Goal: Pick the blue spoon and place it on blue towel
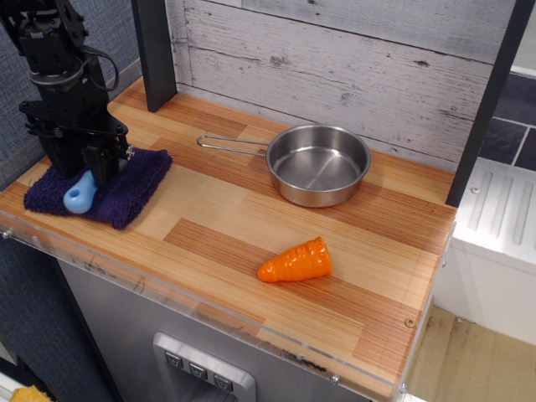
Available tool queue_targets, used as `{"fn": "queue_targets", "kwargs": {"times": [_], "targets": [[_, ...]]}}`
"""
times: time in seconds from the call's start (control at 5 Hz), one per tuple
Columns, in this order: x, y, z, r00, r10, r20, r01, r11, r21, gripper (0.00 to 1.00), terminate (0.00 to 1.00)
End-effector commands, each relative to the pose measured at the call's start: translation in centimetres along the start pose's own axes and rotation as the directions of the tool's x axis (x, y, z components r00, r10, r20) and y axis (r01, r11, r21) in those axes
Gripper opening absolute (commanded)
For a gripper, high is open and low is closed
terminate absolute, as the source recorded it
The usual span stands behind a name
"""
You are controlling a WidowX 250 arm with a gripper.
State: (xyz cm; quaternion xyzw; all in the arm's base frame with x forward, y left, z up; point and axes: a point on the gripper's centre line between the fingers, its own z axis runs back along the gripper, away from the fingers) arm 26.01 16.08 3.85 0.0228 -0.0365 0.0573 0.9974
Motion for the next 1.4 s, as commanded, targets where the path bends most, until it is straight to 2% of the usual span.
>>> {"fn": "queue_targets", "kwargs": {"times": [0.0,0.2,0.4,0.6,0.8,1.0,1.2], "targets": [[0.7,-1.0,4.7,0.998,-0.022,0.054,0.024,1.000,-0.020,1.00,0.00],[0.7,-4.4,7.7,0.996,-0.050,0.081,0.052,0.998,-0.027,1.00,0.00],[0.4,-6.6,8.4,0.993,-0.080,0.083,0.085,0.995,-0.056,1.00,0.00],[0.0,-7.8,8.7,0.991,-0.107,0.085,0.108,0.994,-0.013,1.00,0.00],[-0.4,-7.6,8.9,0.993,-0.088,0.076,0.087,0.996,0.015,1.00,0.00],[-0.4,-7.6,8.9,0.993,-0.088,0.076,0.087,0.996,0.015,1.00,0.00],[-0.4,-7.6,8.9,0.993,-0.088,0.076,0.087,0.996,0.015,1.00,1.00]]}}
